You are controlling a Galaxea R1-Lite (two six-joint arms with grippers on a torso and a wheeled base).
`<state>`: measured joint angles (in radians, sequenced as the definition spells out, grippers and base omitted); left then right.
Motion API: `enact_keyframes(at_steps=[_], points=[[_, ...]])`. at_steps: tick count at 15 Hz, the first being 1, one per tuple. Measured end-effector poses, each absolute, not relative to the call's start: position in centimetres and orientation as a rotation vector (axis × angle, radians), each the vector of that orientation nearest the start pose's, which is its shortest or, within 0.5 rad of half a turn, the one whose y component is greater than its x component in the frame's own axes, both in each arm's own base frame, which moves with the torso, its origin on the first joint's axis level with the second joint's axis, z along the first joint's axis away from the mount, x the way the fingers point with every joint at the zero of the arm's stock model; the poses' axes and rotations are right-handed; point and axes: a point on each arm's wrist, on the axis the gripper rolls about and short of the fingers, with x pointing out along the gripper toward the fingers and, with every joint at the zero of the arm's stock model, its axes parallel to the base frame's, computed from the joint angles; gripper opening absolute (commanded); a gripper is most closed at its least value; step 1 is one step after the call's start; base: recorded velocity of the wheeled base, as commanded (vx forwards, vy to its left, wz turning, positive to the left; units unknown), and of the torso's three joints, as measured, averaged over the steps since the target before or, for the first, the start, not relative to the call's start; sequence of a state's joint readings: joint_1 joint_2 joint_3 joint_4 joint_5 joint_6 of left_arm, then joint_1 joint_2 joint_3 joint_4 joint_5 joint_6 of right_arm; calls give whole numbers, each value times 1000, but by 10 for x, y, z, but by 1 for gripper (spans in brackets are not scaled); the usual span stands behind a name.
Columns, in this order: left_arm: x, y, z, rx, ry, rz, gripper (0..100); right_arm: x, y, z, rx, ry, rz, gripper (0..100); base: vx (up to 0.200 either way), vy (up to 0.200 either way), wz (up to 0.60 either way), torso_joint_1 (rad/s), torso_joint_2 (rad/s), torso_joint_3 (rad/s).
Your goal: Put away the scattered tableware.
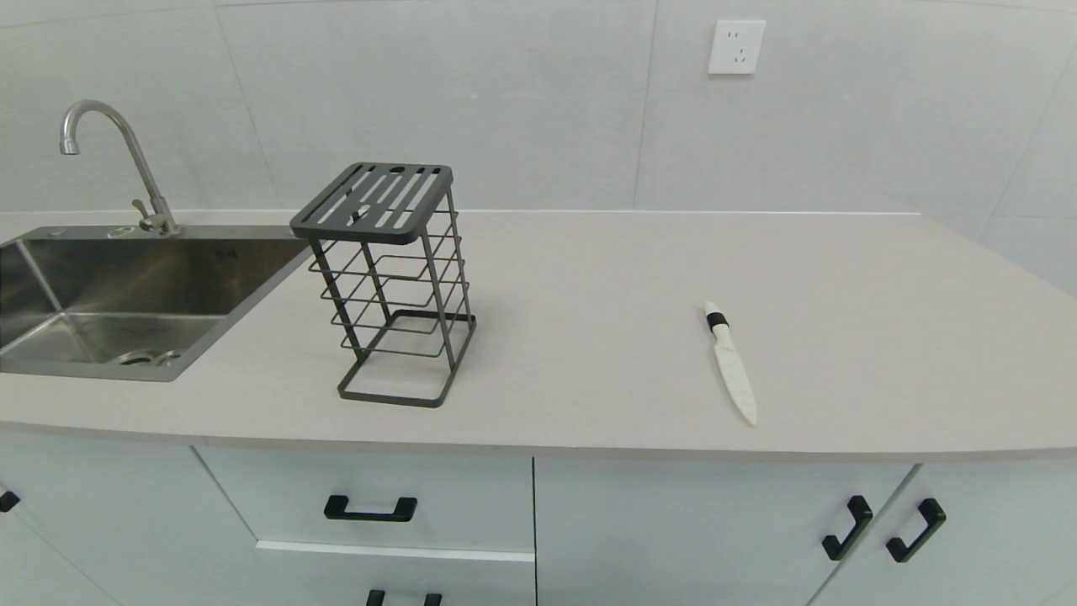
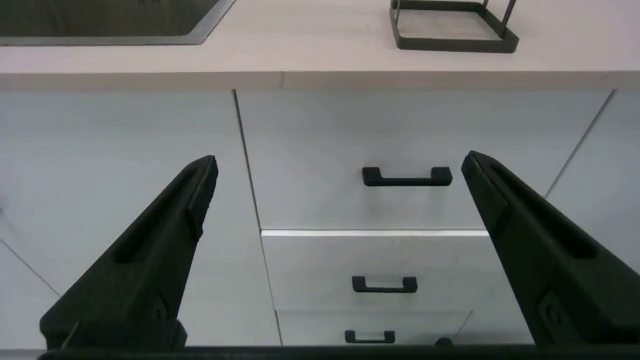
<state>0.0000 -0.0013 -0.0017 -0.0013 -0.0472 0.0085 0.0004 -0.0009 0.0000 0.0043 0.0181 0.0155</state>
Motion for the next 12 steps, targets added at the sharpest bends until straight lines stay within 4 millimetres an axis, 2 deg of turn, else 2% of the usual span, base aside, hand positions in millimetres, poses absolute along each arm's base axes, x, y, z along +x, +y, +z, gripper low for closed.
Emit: enact_keyframes(at_steps=[9, 12], points=[[-23, -1, 76, 9, -4, -45, 100, -23, 0, 75, 5, 2, 20, 100, 0, 0, 0, 5, -6, -4], [-23, -1, 76, 10, -4, -49, 100, -23, 0, 75, 7, 2, 18, 100, 0, 0, 0, 183, -364, -163]])
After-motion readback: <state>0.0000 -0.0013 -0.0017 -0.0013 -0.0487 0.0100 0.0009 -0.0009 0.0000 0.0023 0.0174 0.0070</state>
